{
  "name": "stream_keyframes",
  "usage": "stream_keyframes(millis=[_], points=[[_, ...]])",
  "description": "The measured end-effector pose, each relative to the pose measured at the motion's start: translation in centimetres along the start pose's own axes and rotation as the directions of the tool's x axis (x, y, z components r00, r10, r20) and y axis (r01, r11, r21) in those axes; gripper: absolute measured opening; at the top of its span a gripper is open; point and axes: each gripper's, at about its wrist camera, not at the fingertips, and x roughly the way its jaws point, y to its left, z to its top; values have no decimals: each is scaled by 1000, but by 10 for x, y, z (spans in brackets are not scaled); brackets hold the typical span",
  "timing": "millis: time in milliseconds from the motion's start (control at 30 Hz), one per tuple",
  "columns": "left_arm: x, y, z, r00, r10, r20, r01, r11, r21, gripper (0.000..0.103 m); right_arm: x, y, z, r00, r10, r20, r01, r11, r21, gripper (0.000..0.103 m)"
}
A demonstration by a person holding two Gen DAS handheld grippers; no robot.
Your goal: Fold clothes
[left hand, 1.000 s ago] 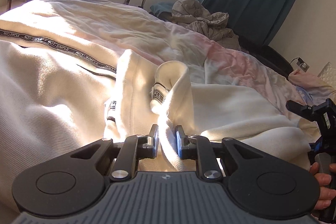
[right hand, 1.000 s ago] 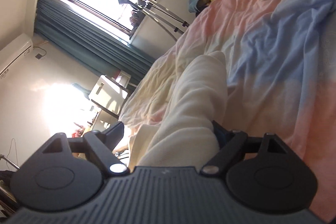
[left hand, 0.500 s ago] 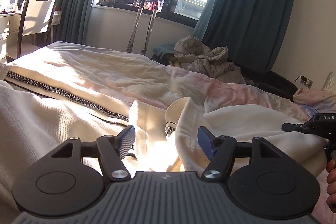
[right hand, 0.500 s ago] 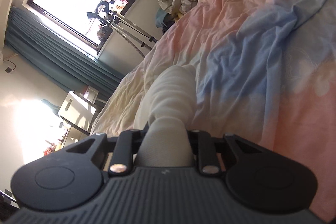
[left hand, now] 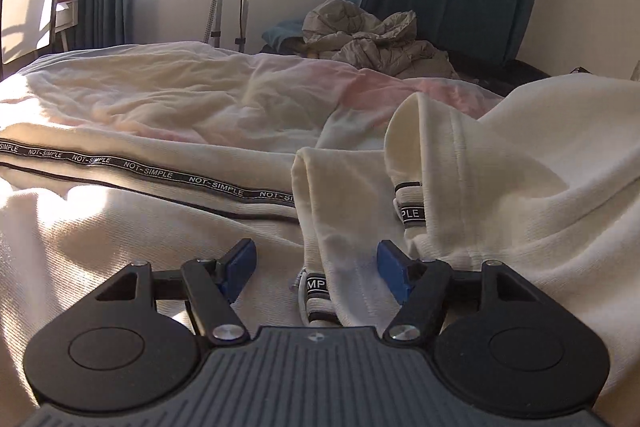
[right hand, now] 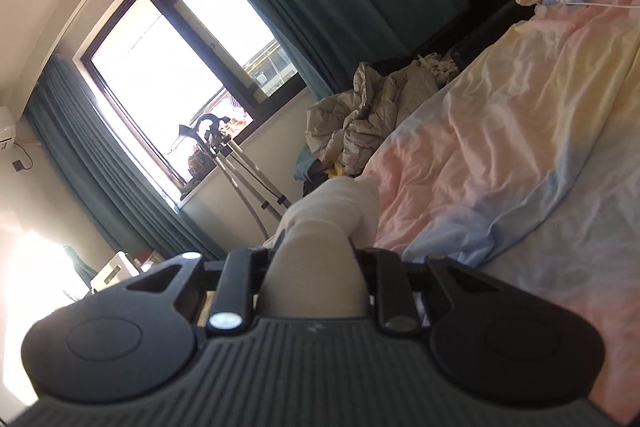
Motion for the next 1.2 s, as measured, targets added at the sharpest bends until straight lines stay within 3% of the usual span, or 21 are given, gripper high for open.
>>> stream_keyframes(millis=[100, 233, 400, 600, 700, 900, 1067, 1200], points=[[16, -31, -3, 1000, -18, -14, 19, 998, 54, 70, -7, -10, 7, 996, -37, 81, 40, 999, -34, 24], [25, -37, -3, 999, -16, -31, 19, 997, 80, 70, 1, -15, 4, 990, -53, 131, 65, 994, -86, 24], [-14, 10, 15, 1000, -8, -5, 8, 998, 57, 71, 10, 8, -10, 985, -37, 167, 65, 984, -166, 24], [-80, 76, 41, 997, 43, 71, -45, 999, 29, 72, 13, 95, -48, 983, 27, 182, 45, 924, -379, 24], [-119, 117, 48, 990, 86, 113, -89, 996, 20, 72, 18, 145, -80, 983, 62, 175, 32, 872, -488, 24], [-202, 211, 49, 957, 205, 204, -197, 979, -59, 74, 39, 241, -175, 983, 140, 116, -21, 721, -693, 23], [-250, 286, 40, 932, 284, 224, -236, 947, -220, 74, 60, 302, -276, 979, 203, -23, -139, 578, -804, 23], [-265, 323, 31, 924, 323, 207, -251, 917, -312, 74, 74, 321, -360, 968, 190, -166, -233, 429, -873, 23]])
